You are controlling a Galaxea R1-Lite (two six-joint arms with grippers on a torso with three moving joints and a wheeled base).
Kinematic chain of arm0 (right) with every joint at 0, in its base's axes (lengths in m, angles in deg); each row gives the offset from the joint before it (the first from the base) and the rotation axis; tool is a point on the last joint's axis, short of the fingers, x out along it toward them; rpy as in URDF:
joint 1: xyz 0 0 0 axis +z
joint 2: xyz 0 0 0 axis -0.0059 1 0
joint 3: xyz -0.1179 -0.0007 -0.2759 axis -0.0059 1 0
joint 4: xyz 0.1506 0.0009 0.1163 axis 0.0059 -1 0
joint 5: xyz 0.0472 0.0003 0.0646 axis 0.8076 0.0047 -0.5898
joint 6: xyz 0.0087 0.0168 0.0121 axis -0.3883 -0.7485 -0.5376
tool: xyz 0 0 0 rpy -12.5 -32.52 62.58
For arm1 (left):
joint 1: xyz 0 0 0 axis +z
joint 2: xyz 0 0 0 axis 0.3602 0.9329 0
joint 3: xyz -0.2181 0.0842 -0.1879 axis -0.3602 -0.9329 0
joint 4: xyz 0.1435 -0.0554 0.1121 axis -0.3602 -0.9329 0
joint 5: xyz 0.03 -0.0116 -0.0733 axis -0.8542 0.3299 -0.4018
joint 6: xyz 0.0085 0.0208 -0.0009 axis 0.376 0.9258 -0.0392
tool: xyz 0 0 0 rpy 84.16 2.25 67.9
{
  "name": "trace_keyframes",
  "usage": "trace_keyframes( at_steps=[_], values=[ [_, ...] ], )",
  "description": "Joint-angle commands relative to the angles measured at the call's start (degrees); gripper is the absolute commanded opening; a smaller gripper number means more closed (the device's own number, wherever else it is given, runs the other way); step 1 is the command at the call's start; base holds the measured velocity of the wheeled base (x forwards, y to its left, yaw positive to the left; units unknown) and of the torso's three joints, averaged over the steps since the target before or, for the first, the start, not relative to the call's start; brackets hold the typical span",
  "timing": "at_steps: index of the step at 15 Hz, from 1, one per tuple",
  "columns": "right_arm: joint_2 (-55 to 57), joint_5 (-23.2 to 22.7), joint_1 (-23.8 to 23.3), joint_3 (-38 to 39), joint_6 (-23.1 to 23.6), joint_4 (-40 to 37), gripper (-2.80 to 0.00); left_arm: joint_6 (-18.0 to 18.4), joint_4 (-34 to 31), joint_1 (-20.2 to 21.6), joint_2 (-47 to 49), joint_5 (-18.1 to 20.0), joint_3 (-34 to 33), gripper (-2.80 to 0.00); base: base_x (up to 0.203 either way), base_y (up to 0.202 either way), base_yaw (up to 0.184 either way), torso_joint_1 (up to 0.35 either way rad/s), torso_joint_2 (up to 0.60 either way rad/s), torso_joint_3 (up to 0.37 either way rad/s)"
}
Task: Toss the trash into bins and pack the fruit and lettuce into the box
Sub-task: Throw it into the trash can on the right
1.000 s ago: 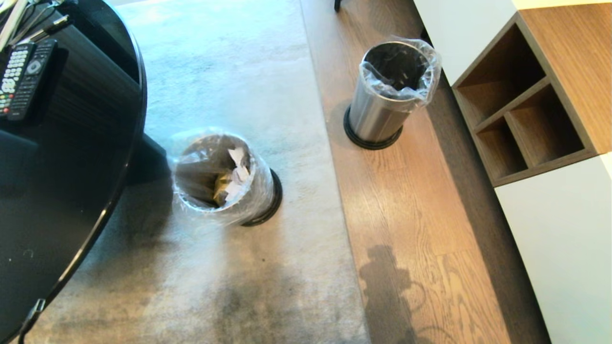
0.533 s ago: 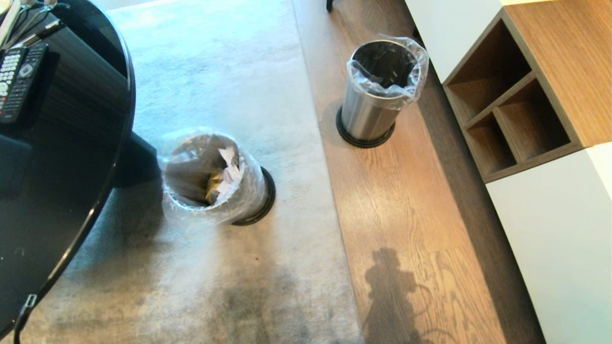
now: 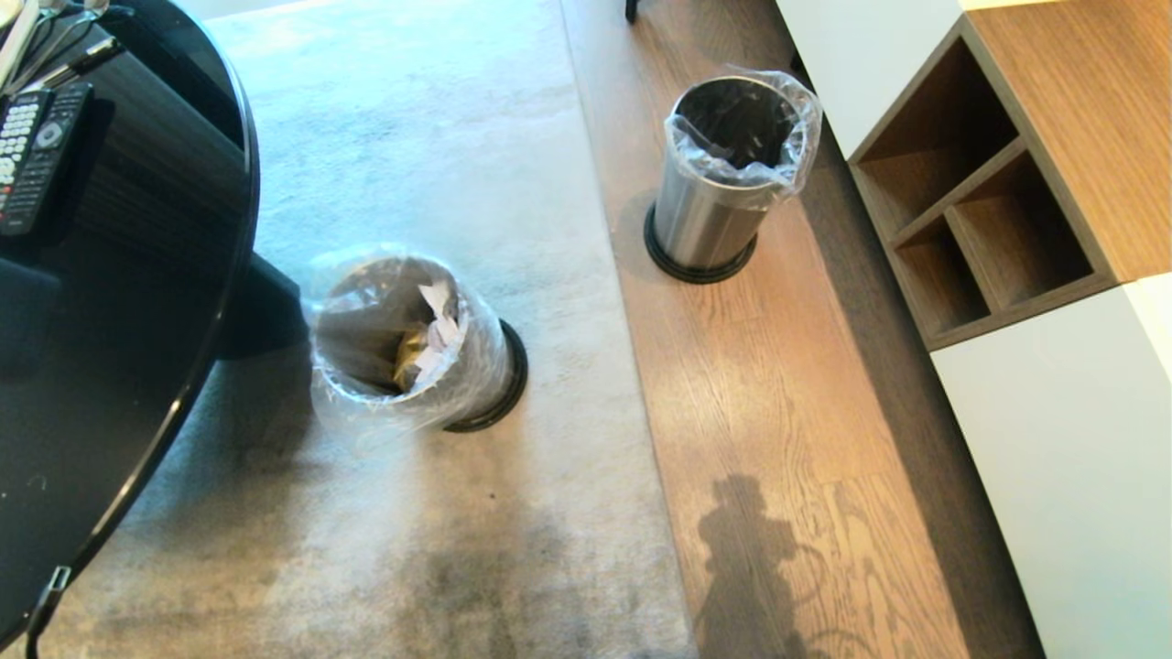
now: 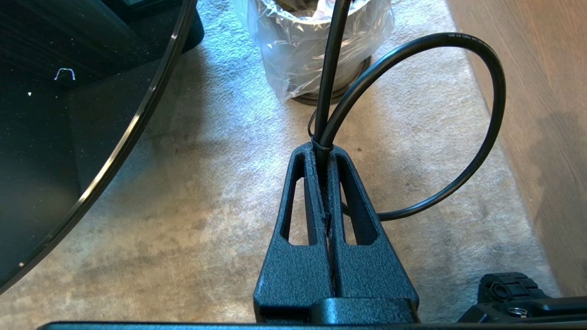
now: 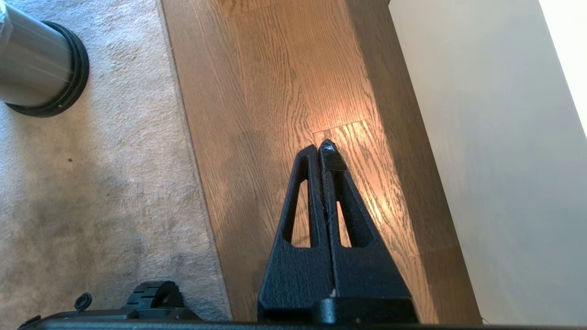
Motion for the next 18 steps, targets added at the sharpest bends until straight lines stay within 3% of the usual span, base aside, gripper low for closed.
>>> trace_keyframes(
  at_steps=[1, 11, 18],
  values=[
    [0.1, 0.0, 0.0, 0.0, 0.0, 0.0, -2.80, 0.0, 0.0, 0.0, 0.0, 0.0, 0.0, -2.80, 0.000, 0.000, 0.000, 0.000, 0.00, 0.000],
    [0.1, 0.1, 0.0, 0.0, 0.0, 0.0, -2.80, -0.1, 0.1, 0.0, 0.0, 0.0, 0.0, -2.80, 0.000, 0.000, 0.000, -0.001, -0.35, -0.348],
    [0.1, 0.1, 0.0, 0.0, 0.0, 0.0, -2.80, -0.1, 0.1, 0.0, 0.0, 0.0, 0.0, -2.80, 0.000, 0.000, 0.000, 0.008, -0.04, -0.039]
  ],
)
